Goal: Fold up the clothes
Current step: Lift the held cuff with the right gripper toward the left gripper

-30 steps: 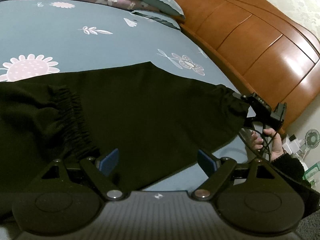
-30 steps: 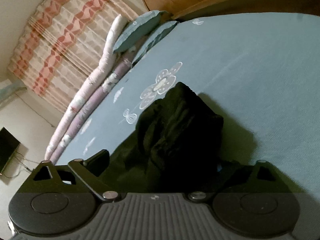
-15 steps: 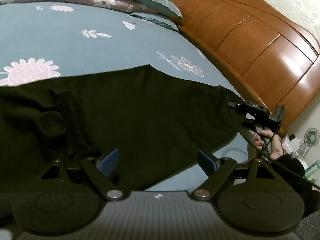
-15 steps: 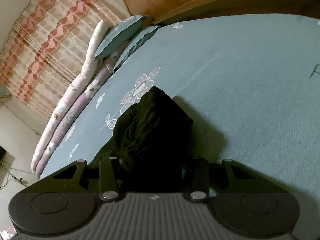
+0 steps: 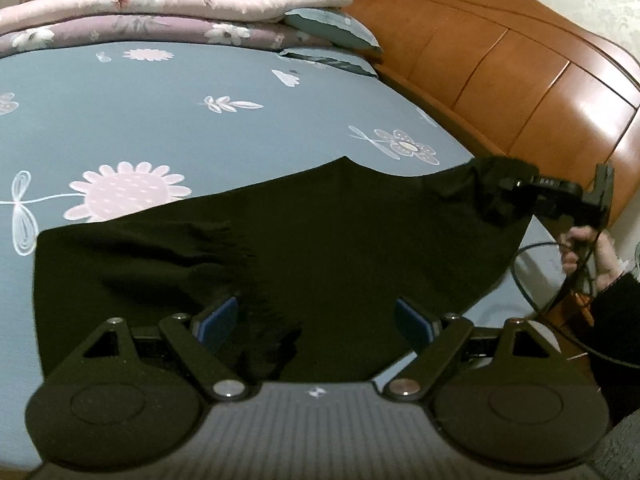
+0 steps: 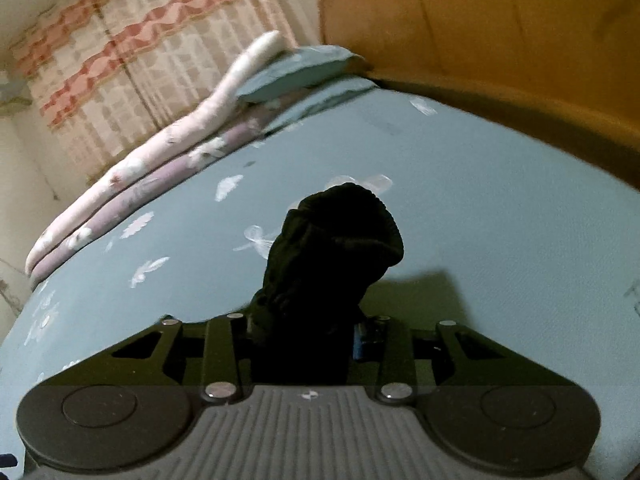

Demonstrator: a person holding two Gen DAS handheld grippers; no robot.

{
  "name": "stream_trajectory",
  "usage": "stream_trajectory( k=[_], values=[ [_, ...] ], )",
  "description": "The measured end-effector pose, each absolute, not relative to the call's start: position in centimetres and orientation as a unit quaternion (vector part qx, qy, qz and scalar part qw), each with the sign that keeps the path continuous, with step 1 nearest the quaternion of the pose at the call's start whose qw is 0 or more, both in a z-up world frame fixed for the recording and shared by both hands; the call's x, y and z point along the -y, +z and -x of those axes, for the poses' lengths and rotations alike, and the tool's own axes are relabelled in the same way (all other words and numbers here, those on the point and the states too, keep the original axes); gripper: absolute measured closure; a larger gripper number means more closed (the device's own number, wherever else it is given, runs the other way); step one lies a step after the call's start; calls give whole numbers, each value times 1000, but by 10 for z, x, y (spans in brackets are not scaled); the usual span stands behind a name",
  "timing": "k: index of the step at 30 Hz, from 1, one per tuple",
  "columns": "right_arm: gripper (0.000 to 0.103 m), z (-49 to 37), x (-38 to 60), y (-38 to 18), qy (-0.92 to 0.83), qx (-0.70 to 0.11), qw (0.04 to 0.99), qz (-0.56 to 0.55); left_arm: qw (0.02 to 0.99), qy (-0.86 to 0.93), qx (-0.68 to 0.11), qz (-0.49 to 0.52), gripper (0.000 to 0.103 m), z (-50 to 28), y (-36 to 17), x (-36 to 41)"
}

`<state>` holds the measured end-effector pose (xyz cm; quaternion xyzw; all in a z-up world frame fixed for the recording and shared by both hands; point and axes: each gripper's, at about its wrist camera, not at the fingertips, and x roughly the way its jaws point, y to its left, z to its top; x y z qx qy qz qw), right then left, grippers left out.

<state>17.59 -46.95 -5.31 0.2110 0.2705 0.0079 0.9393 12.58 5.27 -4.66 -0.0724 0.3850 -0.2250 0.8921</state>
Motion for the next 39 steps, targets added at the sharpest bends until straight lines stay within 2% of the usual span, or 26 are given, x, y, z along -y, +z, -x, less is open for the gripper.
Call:
stream_trajectory(
  k=[19, 39],
  values=[
    [68, -162, 293, 38, 75, -237, 968, -19, 903, -218, -358, 93, 18, -97, -54, -128],
    [70, -132, 113, 40, 138, -183, 951, 208, 910, -183, -346, 136, 18, -63, -70, -192]
  ],
)
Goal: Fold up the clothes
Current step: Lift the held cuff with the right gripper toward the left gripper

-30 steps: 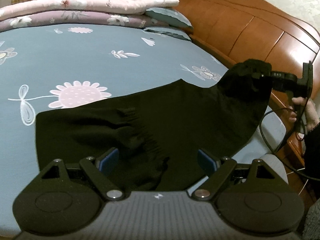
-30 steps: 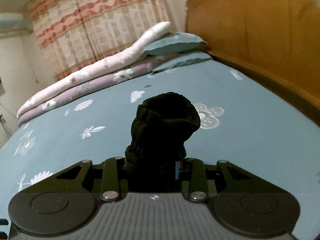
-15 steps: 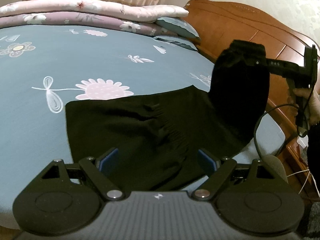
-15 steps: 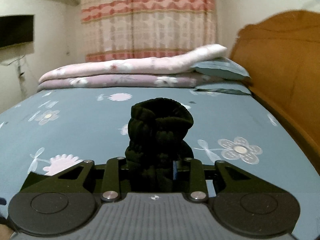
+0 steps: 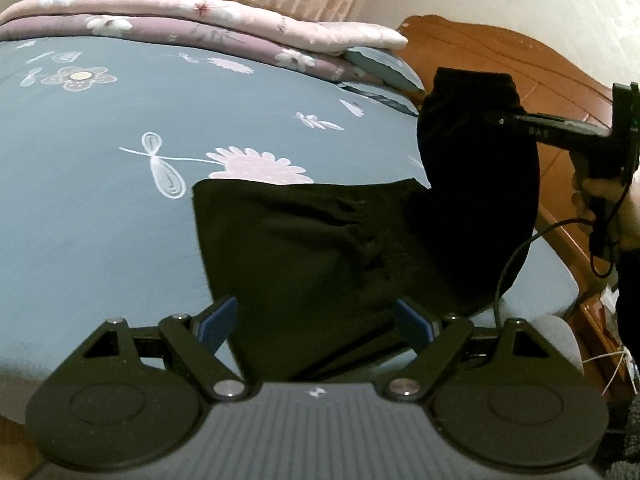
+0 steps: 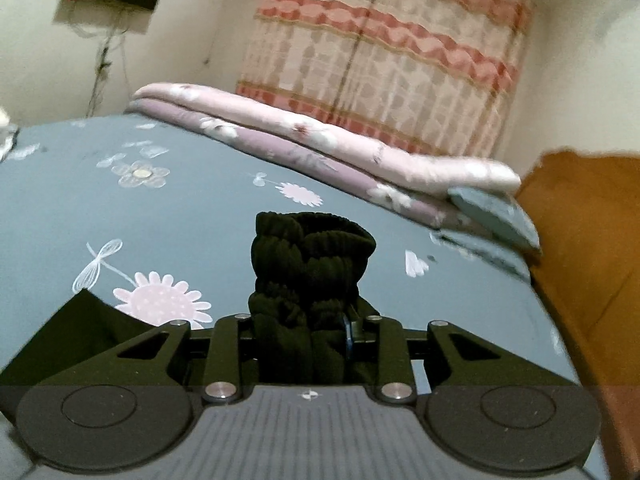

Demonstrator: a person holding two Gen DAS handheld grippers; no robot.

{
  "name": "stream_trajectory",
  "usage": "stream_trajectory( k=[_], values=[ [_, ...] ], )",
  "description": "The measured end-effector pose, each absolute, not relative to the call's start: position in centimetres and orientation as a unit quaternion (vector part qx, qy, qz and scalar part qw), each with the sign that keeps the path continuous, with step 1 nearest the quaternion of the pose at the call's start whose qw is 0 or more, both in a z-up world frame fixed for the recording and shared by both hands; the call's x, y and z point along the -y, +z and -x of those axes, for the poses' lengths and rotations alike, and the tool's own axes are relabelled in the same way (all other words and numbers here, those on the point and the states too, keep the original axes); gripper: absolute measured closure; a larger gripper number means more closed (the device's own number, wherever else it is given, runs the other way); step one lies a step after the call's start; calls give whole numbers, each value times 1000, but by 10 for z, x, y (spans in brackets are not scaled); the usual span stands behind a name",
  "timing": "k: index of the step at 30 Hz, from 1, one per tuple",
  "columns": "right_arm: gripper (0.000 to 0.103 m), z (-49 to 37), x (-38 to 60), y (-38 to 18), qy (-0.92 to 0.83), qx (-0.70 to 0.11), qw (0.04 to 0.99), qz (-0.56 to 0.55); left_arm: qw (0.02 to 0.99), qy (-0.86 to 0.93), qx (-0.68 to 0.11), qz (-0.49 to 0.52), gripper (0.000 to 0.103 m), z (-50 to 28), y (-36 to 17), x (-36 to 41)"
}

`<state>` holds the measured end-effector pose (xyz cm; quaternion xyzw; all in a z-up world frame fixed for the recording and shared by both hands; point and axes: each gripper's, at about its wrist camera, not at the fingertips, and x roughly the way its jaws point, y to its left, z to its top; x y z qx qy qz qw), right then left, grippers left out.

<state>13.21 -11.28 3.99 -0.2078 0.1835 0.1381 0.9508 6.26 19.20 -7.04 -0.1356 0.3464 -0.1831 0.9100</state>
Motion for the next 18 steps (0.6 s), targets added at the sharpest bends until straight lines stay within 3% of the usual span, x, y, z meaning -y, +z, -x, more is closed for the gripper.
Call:
stream_trajectory(
  k=[18],
  values=[
    [70, -77, -3, -22, 184, -87, 876, 437, 910, -163, -344, 164, 18, -49, -79, -218]
  ],
)
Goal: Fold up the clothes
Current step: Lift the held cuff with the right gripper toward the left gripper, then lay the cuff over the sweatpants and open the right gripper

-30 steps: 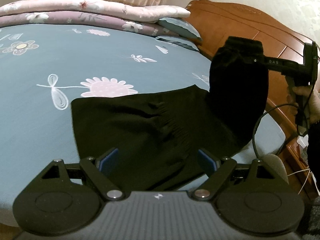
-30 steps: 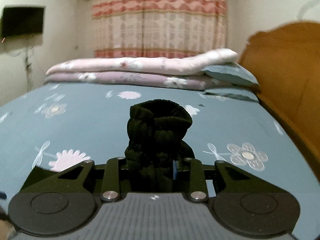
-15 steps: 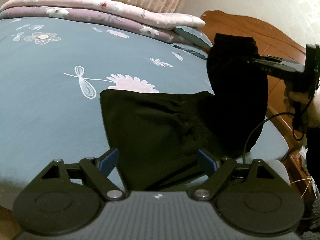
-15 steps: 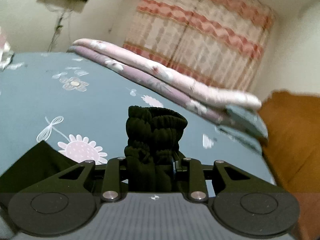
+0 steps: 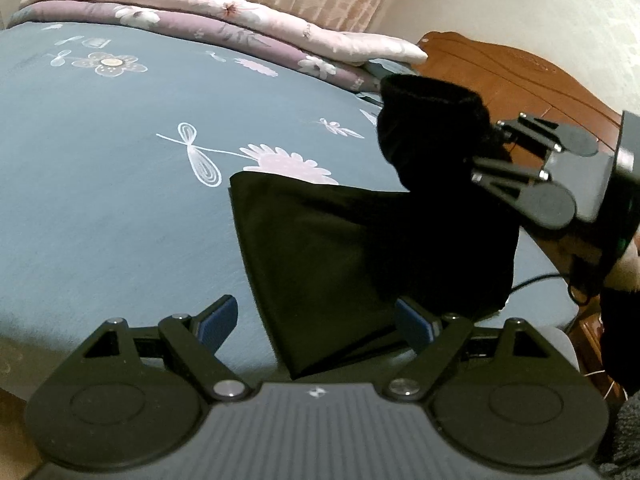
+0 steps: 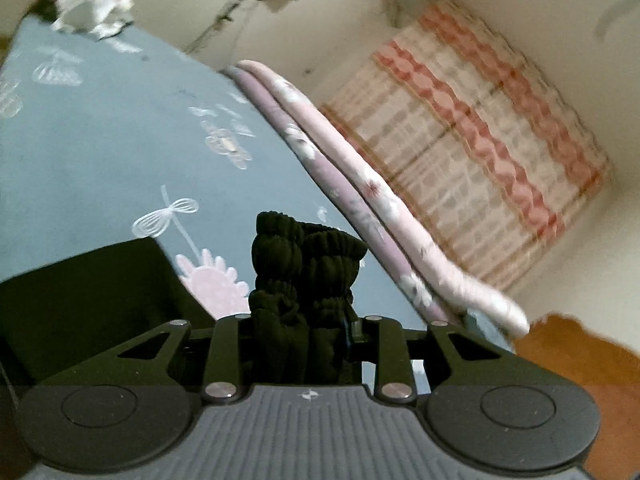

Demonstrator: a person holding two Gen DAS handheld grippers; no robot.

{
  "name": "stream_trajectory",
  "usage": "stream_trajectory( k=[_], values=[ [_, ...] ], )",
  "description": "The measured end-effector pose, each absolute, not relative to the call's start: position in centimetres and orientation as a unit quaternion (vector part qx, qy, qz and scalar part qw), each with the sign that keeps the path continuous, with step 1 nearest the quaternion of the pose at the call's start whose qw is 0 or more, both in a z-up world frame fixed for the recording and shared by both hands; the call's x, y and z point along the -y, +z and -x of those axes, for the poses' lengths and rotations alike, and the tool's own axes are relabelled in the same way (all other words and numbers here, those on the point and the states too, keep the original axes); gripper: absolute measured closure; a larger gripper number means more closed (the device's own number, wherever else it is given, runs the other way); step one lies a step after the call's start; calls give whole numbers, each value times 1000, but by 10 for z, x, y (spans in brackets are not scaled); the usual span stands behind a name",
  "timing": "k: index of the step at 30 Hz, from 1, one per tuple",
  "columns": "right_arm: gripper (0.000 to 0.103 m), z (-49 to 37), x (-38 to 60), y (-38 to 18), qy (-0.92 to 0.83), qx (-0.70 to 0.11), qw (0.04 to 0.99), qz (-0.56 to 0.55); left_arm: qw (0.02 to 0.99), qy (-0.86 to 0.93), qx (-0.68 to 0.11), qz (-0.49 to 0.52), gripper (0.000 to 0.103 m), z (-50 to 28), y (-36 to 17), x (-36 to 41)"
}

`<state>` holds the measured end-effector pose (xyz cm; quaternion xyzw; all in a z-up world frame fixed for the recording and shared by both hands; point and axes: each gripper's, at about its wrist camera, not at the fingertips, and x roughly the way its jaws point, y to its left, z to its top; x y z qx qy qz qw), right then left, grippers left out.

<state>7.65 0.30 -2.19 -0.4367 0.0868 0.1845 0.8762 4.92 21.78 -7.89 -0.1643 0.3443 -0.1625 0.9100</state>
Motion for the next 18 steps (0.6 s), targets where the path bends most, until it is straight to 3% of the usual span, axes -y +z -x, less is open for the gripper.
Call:
stream_trajectory(
  k=[18],
  values=[
    [70, -35, -51, -88, 205, -35, 783, 586, 909, -142, -347, 180, 18, -41, -86, -230]
  ],
)
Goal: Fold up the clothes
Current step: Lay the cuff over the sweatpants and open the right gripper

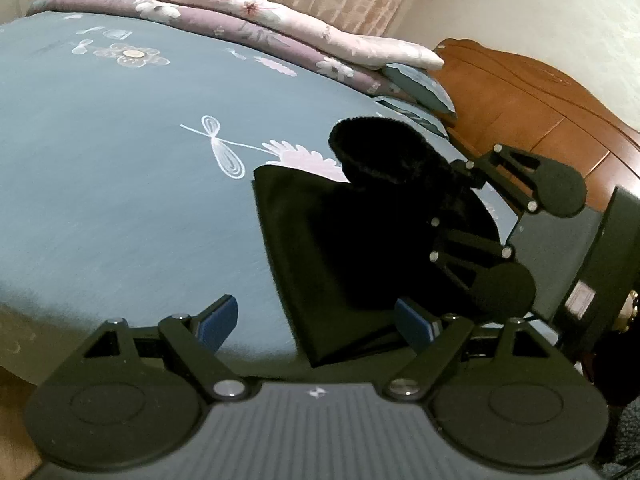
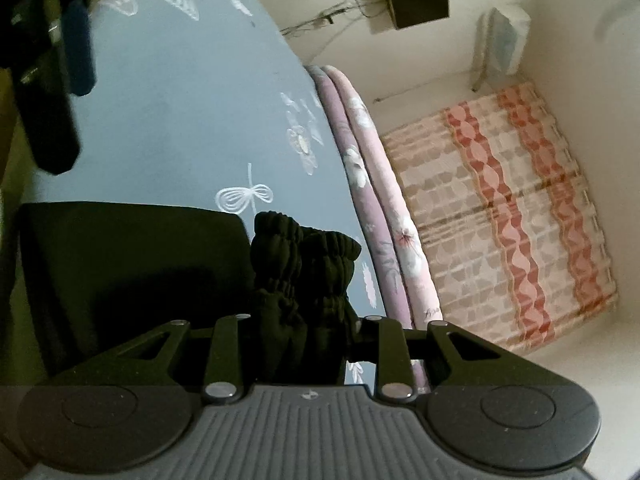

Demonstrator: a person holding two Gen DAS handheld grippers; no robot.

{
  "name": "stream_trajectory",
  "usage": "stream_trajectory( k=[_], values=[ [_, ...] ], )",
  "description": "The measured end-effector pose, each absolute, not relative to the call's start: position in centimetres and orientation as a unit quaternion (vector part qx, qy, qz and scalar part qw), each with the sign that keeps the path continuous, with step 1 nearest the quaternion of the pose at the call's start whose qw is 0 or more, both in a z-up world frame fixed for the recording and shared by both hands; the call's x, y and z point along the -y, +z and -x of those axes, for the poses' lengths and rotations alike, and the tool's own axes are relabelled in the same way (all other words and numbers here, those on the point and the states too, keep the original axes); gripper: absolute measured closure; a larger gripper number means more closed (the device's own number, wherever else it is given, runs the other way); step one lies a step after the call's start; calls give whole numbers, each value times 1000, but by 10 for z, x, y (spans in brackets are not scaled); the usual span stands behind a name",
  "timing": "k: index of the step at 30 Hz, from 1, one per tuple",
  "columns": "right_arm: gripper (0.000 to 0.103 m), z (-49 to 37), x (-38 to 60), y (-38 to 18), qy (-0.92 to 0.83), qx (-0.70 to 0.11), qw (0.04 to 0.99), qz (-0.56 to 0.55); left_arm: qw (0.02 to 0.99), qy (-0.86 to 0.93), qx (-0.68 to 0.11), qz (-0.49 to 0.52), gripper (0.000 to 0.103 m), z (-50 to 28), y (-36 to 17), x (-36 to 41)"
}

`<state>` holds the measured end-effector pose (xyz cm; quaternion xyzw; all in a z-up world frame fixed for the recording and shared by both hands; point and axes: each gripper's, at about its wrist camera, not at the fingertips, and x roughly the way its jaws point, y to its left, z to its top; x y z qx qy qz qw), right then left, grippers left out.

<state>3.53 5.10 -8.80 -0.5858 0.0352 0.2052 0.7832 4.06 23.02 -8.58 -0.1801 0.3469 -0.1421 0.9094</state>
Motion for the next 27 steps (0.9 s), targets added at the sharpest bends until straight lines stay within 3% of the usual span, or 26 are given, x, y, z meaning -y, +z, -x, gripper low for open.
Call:
stream_trajectory(
  k=[24, 27],
  values=[
    [70, -10, -61, -111, 219, -13, 746, 629, 908, -127, -350, 189, 18, -40, -89, -232],
    [64, -6, -63, -123, 232, -22, 735, 637, 908, -125, -352, 190, 18, -40, -89, -231]
  ],
)
